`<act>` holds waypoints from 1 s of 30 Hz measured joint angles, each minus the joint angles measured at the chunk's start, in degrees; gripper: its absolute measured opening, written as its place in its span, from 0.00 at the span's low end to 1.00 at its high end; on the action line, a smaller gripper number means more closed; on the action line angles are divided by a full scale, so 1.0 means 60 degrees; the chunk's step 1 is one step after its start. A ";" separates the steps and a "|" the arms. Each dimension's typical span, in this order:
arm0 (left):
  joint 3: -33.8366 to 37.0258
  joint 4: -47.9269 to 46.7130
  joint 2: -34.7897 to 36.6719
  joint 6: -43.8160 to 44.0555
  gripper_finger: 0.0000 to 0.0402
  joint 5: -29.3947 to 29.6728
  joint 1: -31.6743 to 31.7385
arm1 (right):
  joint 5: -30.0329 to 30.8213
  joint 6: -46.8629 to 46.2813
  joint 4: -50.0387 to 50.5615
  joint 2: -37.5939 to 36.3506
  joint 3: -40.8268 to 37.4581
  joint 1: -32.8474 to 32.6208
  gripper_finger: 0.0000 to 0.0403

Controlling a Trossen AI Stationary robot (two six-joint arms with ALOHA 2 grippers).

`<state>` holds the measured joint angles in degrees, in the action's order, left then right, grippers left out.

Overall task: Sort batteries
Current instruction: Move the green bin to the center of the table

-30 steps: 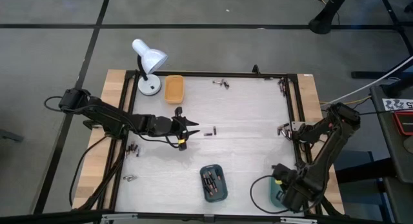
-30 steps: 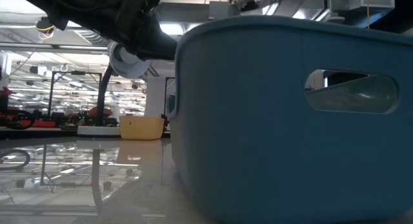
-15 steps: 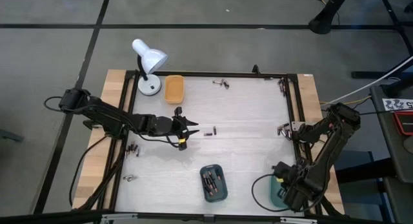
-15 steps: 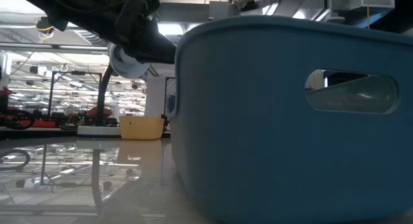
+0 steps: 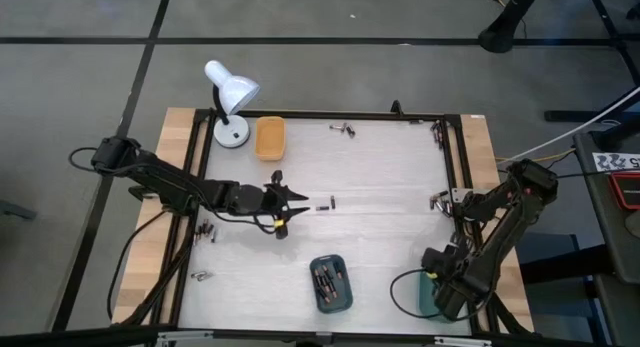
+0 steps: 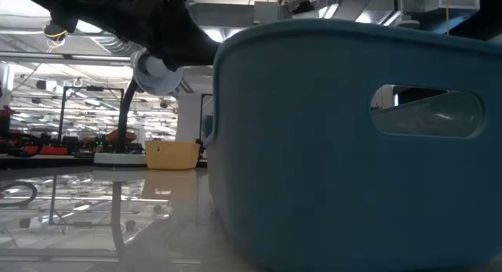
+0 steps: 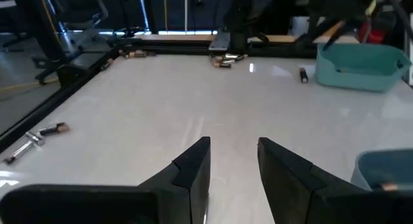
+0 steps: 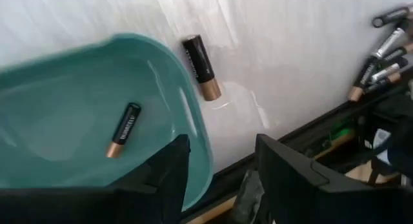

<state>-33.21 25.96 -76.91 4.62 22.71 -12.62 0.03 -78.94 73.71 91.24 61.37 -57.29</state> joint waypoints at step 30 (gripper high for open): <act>0.0000 -0.0514 -0.0002 0.0065 0.30 0.0027 -0.0320 | -0.0185 0.3728 -0.2888 -0.0004 -0.1794 0.1554 0.17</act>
<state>-33.21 22.87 -76.93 5.01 22.87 -14.54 -1.08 -56.58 56.38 91.22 50.61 -47.97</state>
